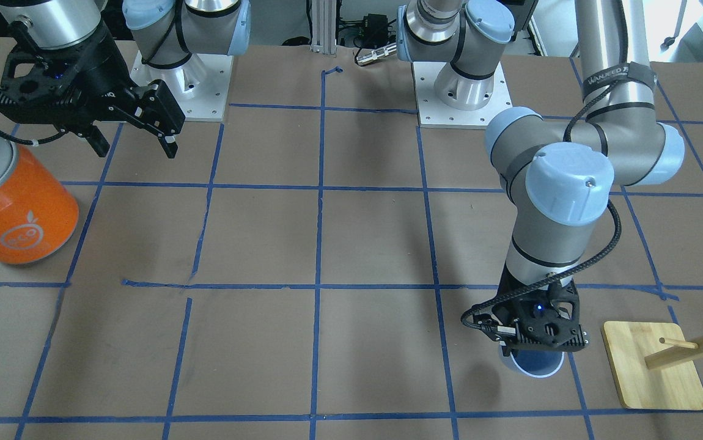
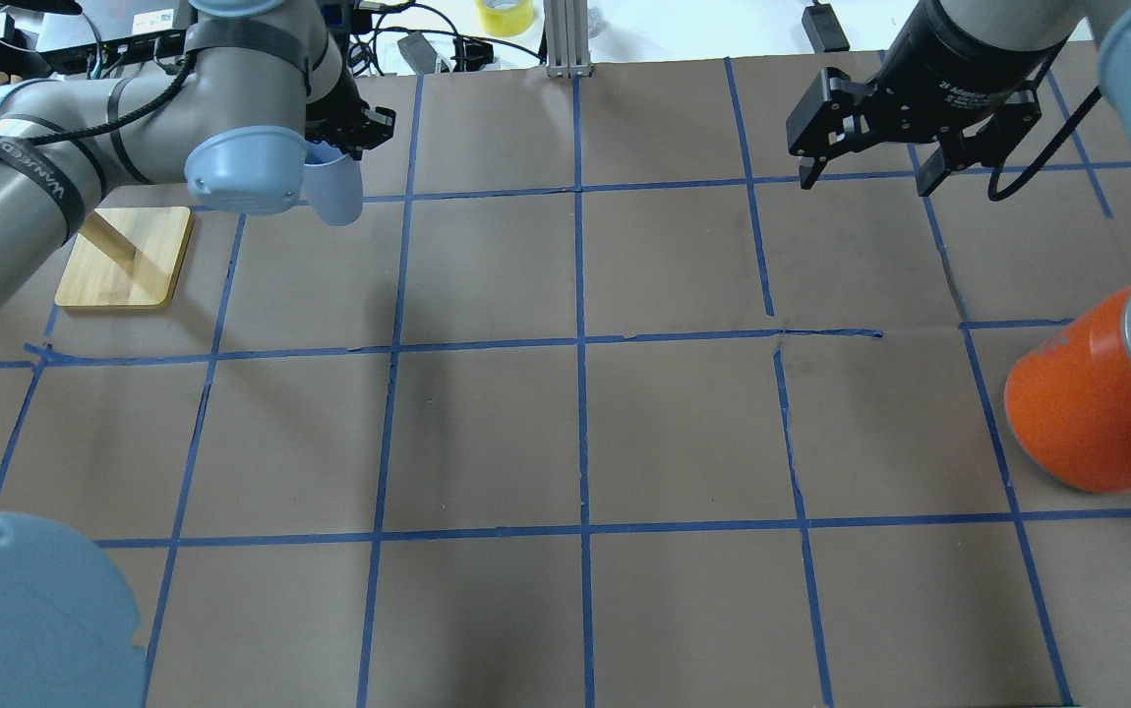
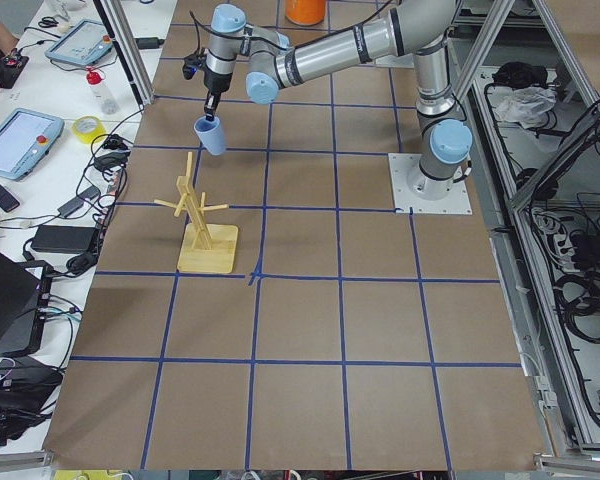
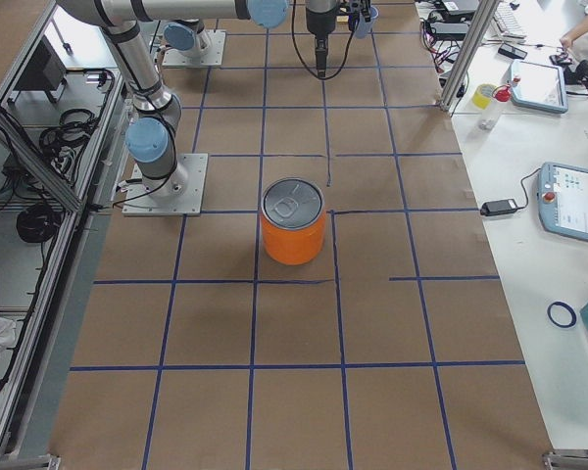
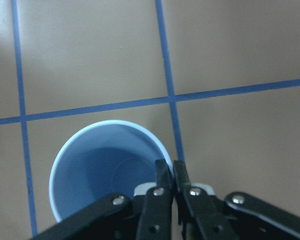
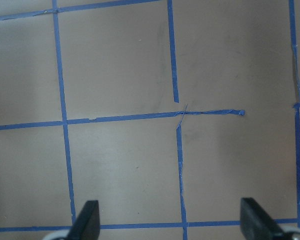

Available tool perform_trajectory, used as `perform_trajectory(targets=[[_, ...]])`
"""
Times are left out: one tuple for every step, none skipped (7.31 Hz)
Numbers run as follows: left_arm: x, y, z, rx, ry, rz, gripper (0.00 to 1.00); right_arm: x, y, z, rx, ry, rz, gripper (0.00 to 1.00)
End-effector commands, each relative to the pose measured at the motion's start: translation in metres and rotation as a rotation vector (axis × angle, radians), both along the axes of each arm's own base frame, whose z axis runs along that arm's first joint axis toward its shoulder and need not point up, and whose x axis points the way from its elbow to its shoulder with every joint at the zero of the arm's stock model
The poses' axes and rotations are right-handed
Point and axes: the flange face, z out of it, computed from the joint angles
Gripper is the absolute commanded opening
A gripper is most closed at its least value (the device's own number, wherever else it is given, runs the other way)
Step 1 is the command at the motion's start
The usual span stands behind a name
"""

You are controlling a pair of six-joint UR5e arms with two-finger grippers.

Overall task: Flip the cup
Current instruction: 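Lift the cup with the left gripper and turn it upright, then lower the upright cup onto the table with the left gripper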

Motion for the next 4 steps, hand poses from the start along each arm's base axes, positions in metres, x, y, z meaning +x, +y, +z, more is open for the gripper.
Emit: perform_trajectory(targets=[[0.017, -0.004, -0.035, 0.029, 0.002, 0.019, 0.00, 0.000, -0.004, 0.008, -0.075, 0.003, 0.008, 1.00], [0.019, -0.006, -0.042, 0.034, 0.003, 0.020, 0.00, -0.001, -0.006, 0.009, -0.082, 0.004, 0.007, 1.00], [0.021, -0.008, -0.051, 0.046, 0.012, 0.026, 0.00, 0.000, -0.007, 0.010, -0.081, 0.005, 0.008, 1.00], [0.021, -0.008, -0.054, 0.048, 0.025, 0.031, 0.00, 0.000, -0.007, 0.009, -0.076, 0.002, 0.009, 1.00]])
